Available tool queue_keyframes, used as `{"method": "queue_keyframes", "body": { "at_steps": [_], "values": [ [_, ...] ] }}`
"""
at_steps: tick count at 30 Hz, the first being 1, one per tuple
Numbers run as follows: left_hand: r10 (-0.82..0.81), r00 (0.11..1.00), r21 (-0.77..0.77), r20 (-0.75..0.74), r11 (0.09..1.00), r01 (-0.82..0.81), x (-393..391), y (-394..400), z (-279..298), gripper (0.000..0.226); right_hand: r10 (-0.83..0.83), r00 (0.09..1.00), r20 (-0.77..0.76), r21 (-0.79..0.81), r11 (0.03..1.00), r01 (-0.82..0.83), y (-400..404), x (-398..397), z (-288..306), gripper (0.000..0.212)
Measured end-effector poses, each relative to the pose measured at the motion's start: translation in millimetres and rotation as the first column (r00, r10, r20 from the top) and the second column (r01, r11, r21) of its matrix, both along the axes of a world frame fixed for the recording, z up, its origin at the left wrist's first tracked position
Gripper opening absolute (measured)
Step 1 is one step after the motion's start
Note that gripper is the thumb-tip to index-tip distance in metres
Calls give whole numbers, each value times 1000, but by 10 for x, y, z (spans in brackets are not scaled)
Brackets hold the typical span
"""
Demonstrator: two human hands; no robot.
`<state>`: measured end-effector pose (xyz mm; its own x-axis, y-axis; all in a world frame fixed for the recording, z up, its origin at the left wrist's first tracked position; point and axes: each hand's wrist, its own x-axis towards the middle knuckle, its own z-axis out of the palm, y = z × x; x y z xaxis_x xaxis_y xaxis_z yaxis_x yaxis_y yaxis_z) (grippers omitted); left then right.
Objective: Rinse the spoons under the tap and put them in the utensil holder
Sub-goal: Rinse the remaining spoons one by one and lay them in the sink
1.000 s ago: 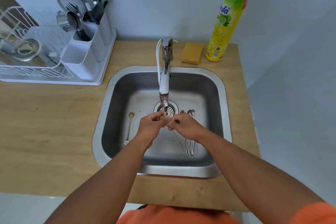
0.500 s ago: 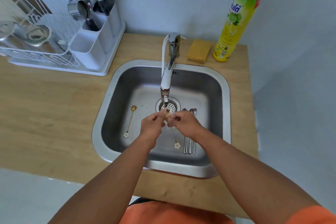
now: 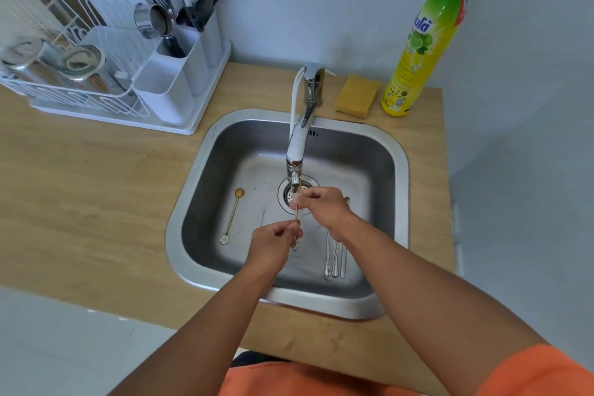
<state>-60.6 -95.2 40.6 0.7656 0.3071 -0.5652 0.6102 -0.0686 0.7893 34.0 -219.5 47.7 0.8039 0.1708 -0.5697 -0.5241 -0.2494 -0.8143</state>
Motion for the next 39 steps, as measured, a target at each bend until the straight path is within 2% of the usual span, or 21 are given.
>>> {"method": "queue_keyframes", "body": {
  "at_steps": [2, 5, 11, 15, 20, 24, 29, 32, 39],
  "values": [
    [-31, 1000, -4, -6, 1000, 31, 14, 76, -2, 16, -24, 1000, -9, 17, 1000, 24, 48, 3, 24, 4],
    [-27, 999, -26, -29, 999, 26, 112, 180, 25, 16, -45, 999, 1, 30, 999, 45, 104, -50, 25, 19],
    [-26, 997, -112, -67, 994, 18, 278, 287, 125, 35, -106, 994, 2, 35, 994, 106, 166, -241, 27, 12],
    [-125, 989, -183, -82, 977, 109, 236, 268, 142, 26, -123, 992, 3, 17, 992, 123, 128, -191, 97, 8],
    [-212, 971, -170, -111, 967, 192, 169, 240, 124, 17, -91, 996, 0, 23, 996, 91, 109, -74, 144, 13],
    [-203, 968, -195, -145, 965, 173, 216, 256, 123, 17, -82, 997, 5, 2, 997, 82, 66, -54, 102, 9],
    [-64, 988, -286, -140, 958, 21, 371, 150, 128, 24, -61, 998, 7, 56, 997, 61, 38, -160, 67, 22],
    [-57, 986, -332, -159, 943, 1, 300, 98, 97, 19, -56, 998, -8, 29, 998, 56, 13, -132, 70, 16],
    [-162, 971, -262, -179, 959, 111, 78, 232, 42, 18, -56, 998, -27, 28, 998, 57, 56, -208, 46, 20]
  ]
}}
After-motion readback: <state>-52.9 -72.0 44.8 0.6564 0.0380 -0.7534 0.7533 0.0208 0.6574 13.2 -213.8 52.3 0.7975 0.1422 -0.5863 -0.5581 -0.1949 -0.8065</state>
